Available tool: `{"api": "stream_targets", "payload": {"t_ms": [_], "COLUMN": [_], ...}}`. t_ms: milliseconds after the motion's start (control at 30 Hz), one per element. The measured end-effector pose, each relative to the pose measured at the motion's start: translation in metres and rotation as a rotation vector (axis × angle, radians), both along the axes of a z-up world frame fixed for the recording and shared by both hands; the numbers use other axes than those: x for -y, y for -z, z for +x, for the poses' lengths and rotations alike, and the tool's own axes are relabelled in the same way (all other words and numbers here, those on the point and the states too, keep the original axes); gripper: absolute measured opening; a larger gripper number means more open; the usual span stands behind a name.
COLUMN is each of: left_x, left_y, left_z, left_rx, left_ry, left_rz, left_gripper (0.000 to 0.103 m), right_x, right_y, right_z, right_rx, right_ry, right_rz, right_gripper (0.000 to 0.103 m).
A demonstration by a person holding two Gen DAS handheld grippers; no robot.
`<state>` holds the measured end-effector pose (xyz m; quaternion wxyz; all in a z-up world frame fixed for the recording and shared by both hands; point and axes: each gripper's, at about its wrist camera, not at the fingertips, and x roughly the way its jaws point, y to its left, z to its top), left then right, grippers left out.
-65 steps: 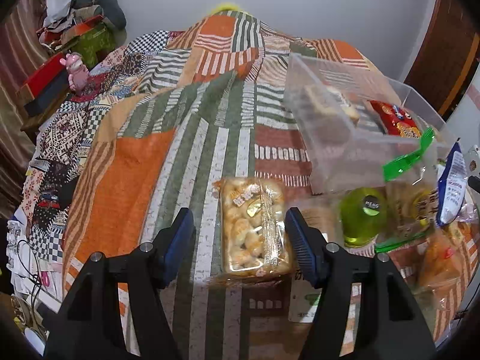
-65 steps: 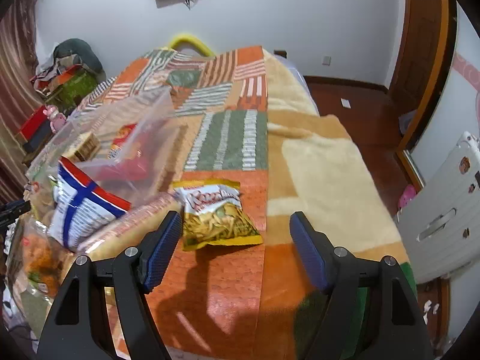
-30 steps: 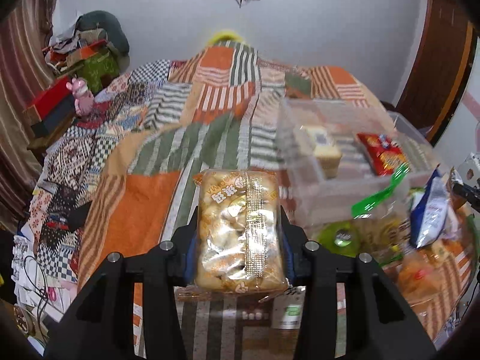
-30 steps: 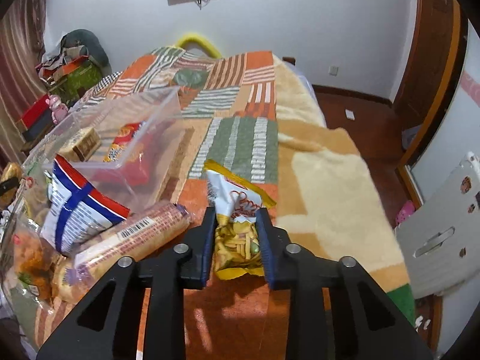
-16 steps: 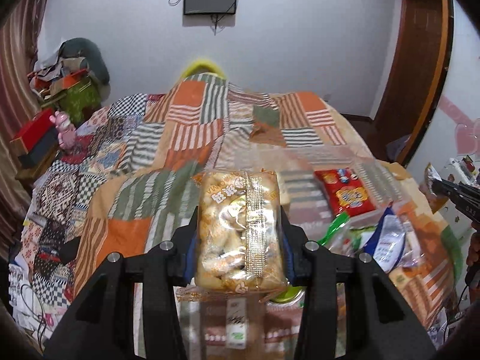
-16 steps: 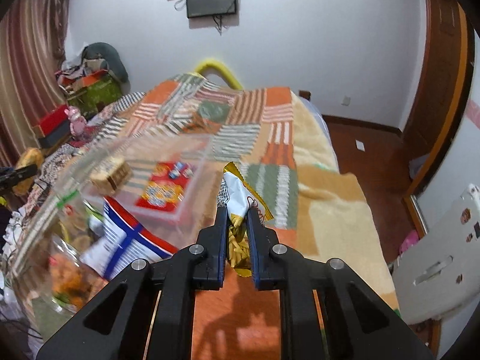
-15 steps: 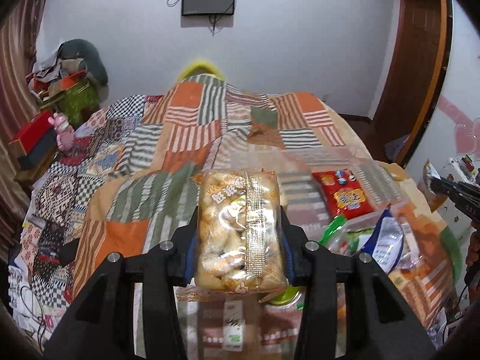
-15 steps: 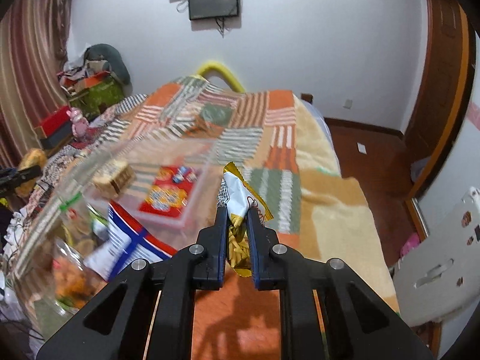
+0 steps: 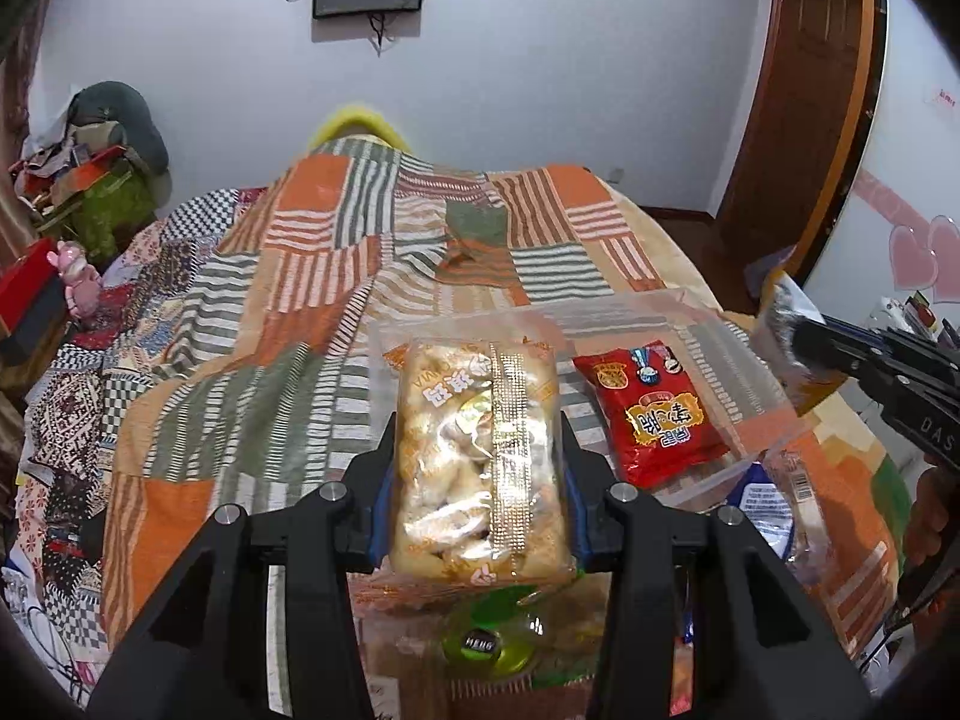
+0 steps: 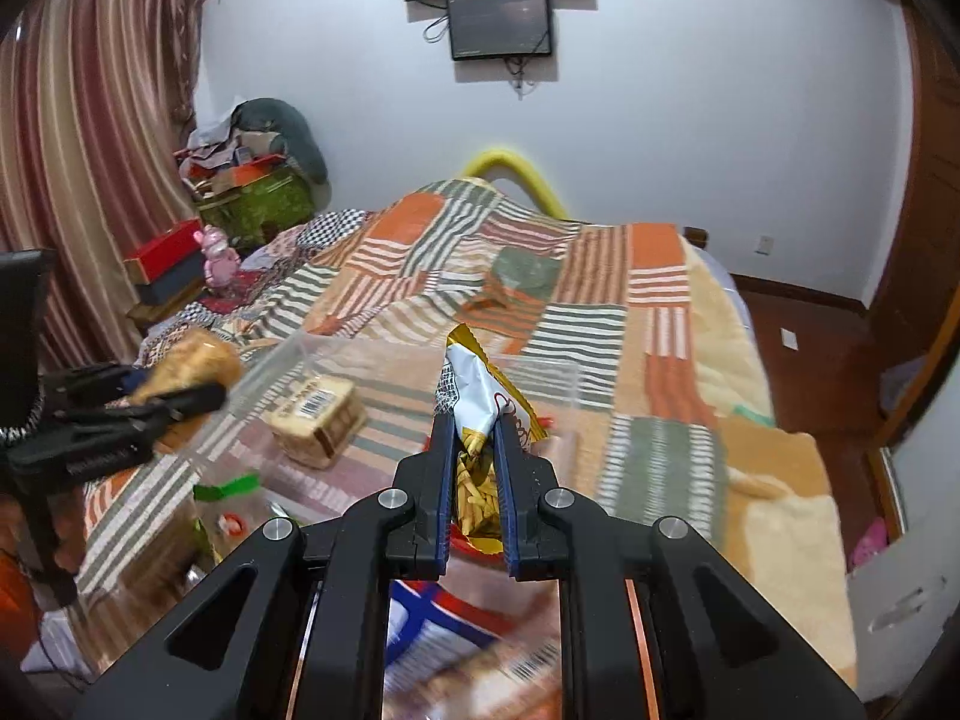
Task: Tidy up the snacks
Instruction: 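Lower both held bags into the clear box and open both tools, then grasp the cracker roll with left tool while right tool grasps wrapped bread roll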
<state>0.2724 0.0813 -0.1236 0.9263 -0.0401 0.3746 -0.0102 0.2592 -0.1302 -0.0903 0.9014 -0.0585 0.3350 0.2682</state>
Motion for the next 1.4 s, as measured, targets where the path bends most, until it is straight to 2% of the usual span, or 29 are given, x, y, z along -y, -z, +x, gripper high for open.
{"api": "stream_targets", "payload": {"t_ms": [267, 433, 600, 733, 967, 1233, 1400], "left_x": [0.006, 0.005, 0.003, 0.002, -0.005, -0.025, -0.037], "left_y": [0.019, 0.022, 0.016, 0.013, 0.003, 0.015, 0.033], "left_z": [0.018, 0.019, 0.014, 0.004, -0.023, -0.058, -0.075], "left_rx": [-0.049, -0.047, -0.031, -0.026, -0.011, -0.063, -0.123], "left_ry": [0.025, 0.009, 0.004, 0.009, -0.004, -0.043, -0.061], "left_rz": [0.017, 0.018, 0.017, 0.004, 0.043, 0.025, -0.008], "left_gripper": [0.044, 0.044, 0.045, 0.045, 0.047, 0.048, 0.048], "right_x": [-0.031, -0.037, -0.034, -0.023, 0.001, 0.036, 0.057], "right_y": [0.018, 0.027, 0.022, 0.011, -0.004, -0.002, 0.013], "right_z": [0.015, 0.017, 0.012, 0.005, -0.011, -0.031, -0.037], "right_rx": [-0.071, -0.129, -0.115, -0.086, -0.05, -0.04, -0.097], "right_ry": [-0.05, -0.08, -0.075, -0.059, -0.024, 0.043, 0.082], "right_rz": [-0.02, -0.027, -0.03, -0.023, -0.021, -0.059, -0.079], "right_gripper": [0.012, 0.013, 0.015, 0.019, 0.024, 0.032, 0.035]}}
